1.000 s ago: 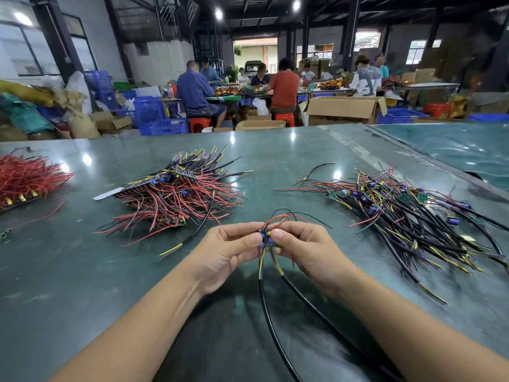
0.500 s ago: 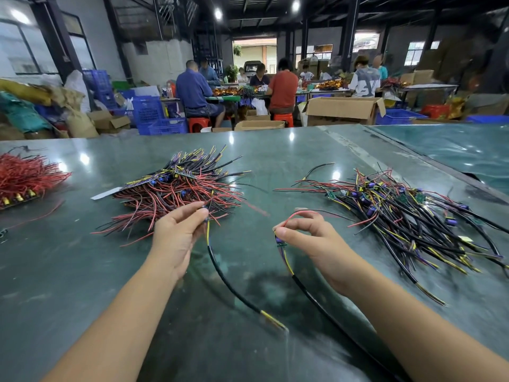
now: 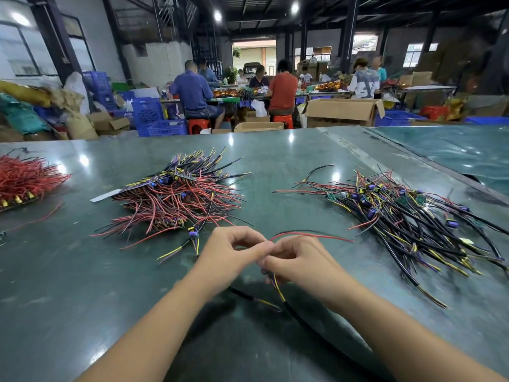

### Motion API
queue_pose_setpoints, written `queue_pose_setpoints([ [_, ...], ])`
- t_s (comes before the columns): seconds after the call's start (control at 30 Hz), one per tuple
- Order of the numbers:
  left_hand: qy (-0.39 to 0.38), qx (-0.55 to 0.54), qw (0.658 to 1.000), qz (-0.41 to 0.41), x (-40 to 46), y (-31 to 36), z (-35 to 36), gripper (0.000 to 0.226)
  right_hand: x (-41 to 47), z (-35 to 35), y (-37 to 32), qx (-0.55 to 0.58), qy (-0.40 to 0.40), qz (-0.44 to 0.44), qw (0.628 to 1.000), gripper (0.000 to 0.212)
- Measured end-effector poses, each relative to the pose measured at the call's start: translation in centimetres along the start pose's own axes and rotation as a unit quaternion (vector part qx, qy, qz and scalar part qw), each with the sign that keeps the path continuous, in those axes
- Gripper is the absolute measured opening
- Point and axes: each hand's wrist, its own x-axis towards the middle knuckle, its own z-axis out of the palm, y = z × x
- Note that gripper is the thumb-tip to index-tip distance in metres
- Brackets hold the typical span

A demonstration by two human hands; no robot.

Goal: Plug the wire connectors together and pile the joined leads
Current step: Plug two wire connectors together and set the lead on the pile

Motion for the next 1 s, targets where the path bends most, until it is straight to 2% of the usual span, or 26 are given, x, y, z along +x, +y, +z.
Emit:
queue_pose_setpoints([
  [0.07, -0.008, -0.019, 1.000, -0.018, 0.0, -0.2, -0.2, 0.012, -0.1, 0.2, 0.1, -0.038, -0.007, -0.004, 0.999, 0.025],
  [0.13, -0.011, -0.042, 0.999, -0.032, 0.0, -0.3, -0.3, 0.013, -0.1, 0.1, 0.1, -0.025, -0.001, 0.002, 1.000, 0.019],
  [0.3, 0.016, -0.160, 0.983, -0.090, 0.3, -0.3, -0.1, 0.017, -0.1, -0.3, -0.3, 0.167, 0.001, 0.037, 0.985, 0.011],
  [0.37, -0.002, -0.151, 0.985, -0.086, 0.3, -0.2, 0.0, 0.014, -0.2, -0.2, -0.4, 0.174, -0.006, 0.037, 0.984, 0.011],
  [0.5, -0.042, -0.064, 0.996, -0.042, -0.1, -0.5, 0.0, 0.010, -0.3, 0.4, -0.5, 0.153, -0.032, 0.022, 0.987, 0.019],
  [0.6, -0.069, -0.104, 0.991, -0.057, -0.2, -0.4, -0.3, 0.013, -0.3, 0.8, -0.3, 0.145, -0.045, 0.011, 0.988, 0.019],
  [0.67, -0.032, -0.110, 0.991, -0.065, 0.1, -0.3, -0.5, 0.009, -0.2, 0.8, -0.2, 0.137, -0.042, 0.010, 0.990, 0.012],
  [0.73, 0.045, -0.162, 0.982, -0.082, 0.4, -0.3, -0.7, 0.013, -0.1, 0.5, -0.3, 0.143, -0.039, 0.014, 0.989, 0.008],
  [0.9, 0.200, -0.325, 0.914, -0.137, 1.6, -0.2, -2.4, 0.006, -0.4, 0.3, -0.6, 0.164, -0.080, 0.010, 0.983, 0.006],
  [1.0, 0.242, -0.374, 0.883, -0.152, 1.8, -0.3, -3.5, 0.008, -0.6, 0.5, -0.6, 0.170, -0.093, 0.014, 0.981, 0.005],
])
